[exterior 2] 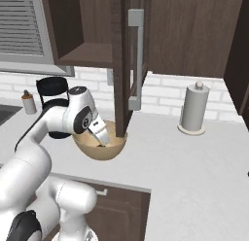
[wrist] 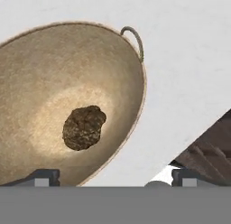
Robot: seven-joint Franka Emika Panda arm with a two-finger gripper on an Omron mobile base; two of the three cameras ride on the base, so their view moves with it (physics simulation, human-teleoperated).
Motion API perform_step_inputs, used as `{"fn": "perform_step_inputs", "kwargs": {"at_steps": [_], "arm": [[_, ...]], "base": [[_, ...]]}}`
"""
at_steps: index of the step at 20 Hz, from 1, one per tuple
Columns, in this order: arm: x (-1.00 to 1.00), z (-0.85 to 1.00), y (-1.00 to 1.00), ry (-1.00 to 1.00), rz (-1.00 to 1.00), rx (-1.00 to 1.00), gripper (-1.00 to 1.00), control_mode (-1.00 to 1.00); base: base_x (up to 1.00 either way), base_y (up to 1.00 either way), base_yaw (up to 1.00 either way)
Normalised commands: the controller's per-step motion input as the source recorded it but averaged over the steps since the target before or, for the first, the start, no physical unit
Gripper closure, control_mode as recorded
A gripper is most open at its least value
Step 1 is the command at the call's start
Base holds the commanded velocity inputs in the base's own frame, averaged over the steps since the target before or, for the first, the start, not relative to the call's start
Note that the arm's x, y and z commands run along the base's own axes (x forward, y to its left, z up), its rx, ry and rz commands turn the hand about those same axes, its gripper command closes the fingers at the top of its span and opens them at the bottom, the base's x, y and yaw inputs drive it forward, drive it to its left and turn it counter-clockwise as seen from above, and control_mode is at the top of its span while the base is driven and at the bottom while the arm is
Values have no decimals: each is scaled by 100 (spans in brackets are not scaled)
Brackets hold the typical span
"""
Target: Open the cabinet, pick up the bread from the cabinet and place it in the basket. Then move the basket to the dining counter.
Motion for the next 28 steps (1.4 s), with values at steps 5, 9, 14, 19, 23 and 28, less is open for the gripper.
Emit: {"fn": "perform_step_inputs", "kwargs": {"at_steps": [5, 9, 14, 19, 23, 28], "arm": [[-48, 10, -3, 1, -48, 1, -100, -100], [-13, 0, -11, 0, -30, 24, -100, -100], [0, -1, -5, 0, -11, 18, -100, -100], [4, -22, 4, 0, -3, 0, -100, -100], [38, -31, 3, 1, 2, 0, -100, -100], [51, -14, 0, 0, 16, 3, -100, -100]], "base": [[0, 0, 0], [0, 0, 0], [0, 0, 0], [0, 0, 0], [0, 0, 0], [0, 0, 0]]}}
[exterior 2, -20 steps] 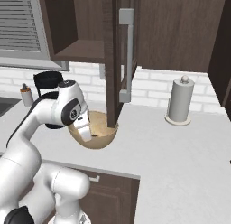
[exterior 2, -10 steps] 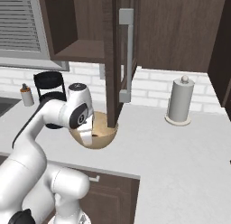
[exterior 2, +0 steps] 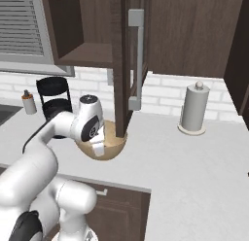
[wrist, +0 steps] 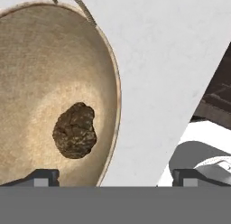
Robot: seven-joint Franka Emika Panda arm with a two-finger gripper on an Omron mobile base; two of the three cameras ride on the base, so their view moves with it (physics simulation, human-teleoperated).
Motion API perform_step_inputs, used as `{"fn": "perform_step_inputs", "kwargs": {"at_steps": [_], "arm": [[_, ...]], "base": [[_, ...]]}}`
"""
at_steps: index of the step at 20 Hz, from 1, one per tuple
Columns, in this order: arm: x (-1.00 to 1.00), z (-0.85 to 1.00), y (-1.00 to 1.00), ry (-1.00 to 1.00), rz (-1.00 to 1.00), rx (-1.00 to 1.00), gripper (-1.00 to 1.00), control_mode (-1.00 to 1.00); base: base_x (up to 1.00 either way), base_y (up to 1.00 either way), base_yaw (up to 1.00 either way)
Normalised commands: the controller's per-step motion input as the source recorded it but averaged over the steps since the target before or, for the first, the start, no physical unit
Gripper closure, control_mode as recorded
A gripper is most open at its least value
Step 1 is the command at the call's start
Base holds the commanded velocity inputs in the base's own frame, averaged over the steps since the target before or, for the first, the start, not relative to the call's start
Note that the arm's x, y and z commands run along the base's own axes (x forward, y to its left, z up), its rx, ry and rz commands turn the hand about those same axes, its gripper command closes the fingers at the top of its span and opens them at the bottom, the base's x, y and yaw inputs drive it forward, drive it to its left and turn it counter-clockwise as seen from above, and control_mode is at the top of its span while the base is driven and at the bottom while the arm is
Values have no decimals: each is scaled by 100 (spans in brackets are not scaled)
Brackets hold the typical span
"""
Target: Open the cabinet, pick up the bread from the cabinet and place it in the basket. Then move the basket to the dining counter.
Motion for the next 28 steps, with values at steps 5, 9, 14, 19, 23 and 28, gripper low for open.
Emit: {"fn": "perform_step_inputs", "kwargs": {"at_steps": [5, 9, 14, 19, 23, 28], "arm": [[37, -44, 0, 2, 14, 10, -100, -100], [37, -38, 0, 2, 10, 8, -100, -100], [30, -45, 12, 3, 3, 5, 100, -100], [0, -57, 43, 7, 0, -1, 100, -100], [1, -51, 50, 13, 0, -7, 100, -100], [-2, -19, 15, 8, 0, -1, 100, -100]], "base": [[0, 0, 0], [0, 0, 0], [0, 0, 0], [0, 0, 0], [0, 0, 0], [0, 0, 0]]}}
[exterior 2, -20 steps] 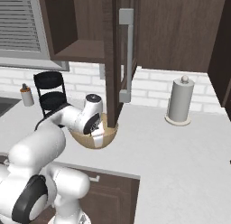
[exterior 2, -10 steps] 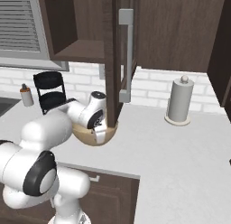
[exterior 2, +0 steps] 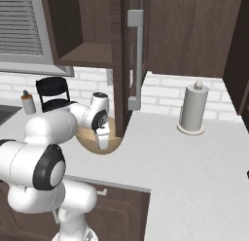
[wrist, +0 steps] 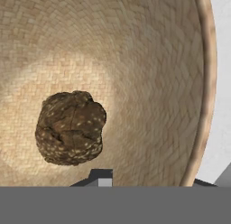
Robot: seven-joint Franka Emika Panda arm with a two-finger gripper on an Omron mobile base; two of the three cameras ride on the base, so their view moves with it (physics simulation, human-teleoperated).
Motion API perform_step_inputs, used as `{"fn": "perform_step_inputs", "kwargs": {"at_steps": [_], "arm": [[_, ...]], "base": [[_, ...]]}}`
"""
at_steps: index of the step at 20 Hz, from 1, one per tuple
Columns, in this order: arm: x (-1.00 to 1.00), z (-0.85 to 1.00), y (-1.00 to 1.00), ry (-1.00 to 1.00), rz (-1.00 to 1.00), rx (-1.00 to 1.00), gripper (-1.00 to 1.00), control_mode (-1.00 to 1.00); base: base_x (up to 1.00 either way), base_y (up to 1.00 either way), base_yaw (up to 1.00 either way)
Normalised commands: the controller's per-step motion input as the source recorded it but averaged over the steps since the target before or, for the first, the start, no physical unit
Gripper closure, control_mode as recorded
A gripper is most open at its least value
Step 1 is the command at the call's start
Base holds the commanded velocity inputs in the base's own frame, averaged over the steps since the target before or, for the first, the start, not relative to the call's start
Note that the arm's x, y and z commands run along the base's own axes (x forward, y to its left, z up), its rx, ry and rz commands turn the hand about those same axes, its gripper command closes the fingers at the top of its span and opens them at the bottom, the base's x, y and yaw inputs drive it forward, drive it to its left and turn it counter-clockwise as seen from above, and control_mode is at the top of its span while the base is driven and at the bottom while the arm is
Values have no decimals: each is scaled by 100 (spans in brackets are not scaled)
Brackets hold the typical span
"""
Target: Open the cabinet, pick up the bread from the cabinet and place it in the basket. Then move the basket to the dining counter.
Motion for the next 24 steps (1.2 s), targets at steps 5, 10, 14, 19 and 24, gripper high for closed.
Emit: {"fn": "perform_step_inputs", "kwargs": {"at_steps": [5, 10, 14, 19, 24], "arm": [[-55, 19, 0, -14, -1, 0, 100, -100], [-75, 43, 2, -41, -2, 0, 100, -100], [-69, 75, 6, -19, -3, 0, 100, -100], [-74, 91, 0, 1, -9, -4, 100, -100], [-70, 61, 0, 4, -8, -9, 100, -100]], "base": [[0, 0, 0], [0, 0, 0], [0, 0, 0], [0, 0, 0], [0, 0, 0]]}}
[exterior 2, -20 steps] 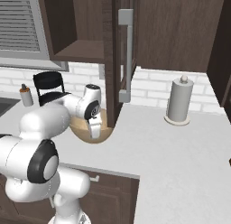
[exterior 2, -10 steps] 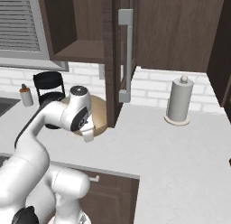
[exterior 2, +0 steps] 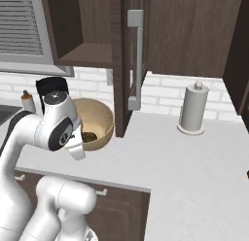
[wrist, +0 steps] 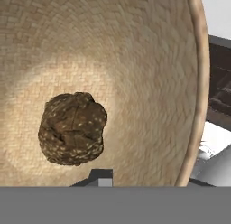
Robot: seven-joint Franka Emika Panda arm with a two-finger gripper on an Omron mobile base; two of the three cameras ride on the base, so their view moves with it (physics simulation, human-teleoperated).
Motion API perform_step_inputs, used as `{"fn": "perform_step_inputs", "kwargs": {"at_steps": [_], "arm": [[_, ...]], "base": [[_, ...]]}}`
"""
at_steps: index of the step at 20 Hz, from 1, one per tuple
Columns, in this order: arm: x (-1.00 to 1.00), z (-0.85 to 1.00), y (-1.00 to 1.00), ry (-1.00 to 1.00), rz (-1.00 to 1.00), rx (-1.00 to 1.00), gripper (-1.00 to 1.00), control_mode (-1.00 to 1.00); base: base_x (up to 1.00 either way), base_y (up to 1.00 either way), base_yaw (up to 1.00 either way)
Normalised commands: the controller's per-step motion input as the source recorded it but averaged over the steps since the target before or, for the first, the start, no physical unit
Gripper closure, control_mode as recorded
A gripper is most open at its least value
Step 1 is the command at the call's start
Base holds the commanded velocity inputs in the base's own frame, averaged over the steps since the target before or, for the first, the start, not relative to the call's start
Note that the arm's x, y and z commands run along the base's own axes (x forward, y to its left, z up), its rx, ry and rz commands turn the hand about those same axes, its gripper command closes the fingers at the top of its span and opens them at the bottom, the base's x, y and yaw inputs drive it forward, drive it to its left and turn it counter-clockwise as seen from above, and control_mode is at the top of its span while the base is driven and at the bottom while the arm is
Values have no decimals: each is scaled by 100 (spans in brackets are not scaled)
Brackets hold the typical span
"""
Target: Open the cabinet, pick up the bread from the cabinet and place it in the basket. Then move the basket to the dining counter.
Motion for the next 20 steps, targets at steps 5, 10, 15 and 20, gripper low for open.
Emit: {"fn": "perform_step_inputs", "kwargs": {"at_steps": [5, 10, 15, 20], "arm": [[-70, 36, 0, 0, 0, -3, 100, -100], [-48, 22, 6, 0, 0, 1, 100, 100], [0, 0, 0, 0, 0, 0, 100, 100], [0, 0, 0, 0, 0, 0, 100, 100]], "base": [[0, 0, 0], [-40, 13, 3], [-92, 79, 28], [-32, 100, 28]]}}
